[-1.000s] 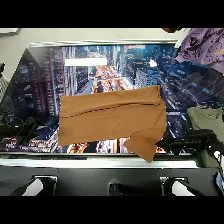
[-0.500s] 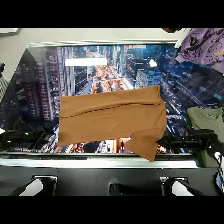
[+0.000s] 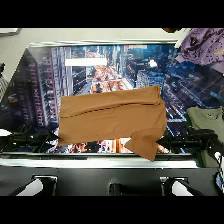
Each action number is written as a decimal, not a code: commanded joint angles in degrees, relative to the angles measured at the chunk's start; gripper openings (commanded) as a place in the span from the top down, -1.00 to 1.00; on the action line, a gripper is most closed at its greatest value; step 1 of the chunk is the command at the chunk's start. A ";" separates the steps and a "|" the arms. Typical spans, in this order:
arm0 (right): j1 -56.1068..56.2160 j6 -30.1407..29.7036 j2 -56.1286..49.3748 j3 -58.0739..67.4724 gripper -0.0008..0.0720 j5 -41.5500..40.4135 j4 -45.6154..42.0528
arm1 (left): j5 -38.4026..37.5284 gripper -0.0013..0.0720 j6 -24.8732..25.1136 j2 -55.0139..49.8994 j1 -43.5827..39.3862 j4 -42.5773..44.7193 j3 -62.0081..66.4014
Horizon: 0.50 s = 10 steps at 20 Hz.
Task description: Fold the clothes and pants, and hang the long-sleeved shirts on hangers.
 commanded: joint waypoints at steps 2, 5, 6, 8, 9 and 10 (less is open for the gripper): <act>-0.02 0.02 0.04 0.00 0.89 0.39 -0.02 | 1.16 -0.71 0.17 -0.17 -3.89 -0.15 -0.11; -0.02 0.02 0.04 0.00 0.89 -0.13 -0.02 | 2.27 -0.67 -0.94 -1.57 -5.16 -0.15 -0.11; -0.02 0.00 0.04 0.00 0.89 -0.17 -0.04 | 2.25 -0.67 -1.31 -2.71 -5.38 -0.17 -0.11; 0.00 0.00 0.11 0.00 0.89 -0.26 -0.04 | 2.08 -0.33 -1.53 -5.18 -6.23 -0.37 -0.11; -0.02 0.02 0.37 0.02 0.89 -0.57 -0.02 | 1.86 0.33 -1.40 -6.08 -6.71 -0.31 -0.09; -0.02 0.00 0.83 0.07 0.89 -0.94 -0.04 | 1.88 0.93 -1.27 -6.38 -6.75 -0.31 -0.04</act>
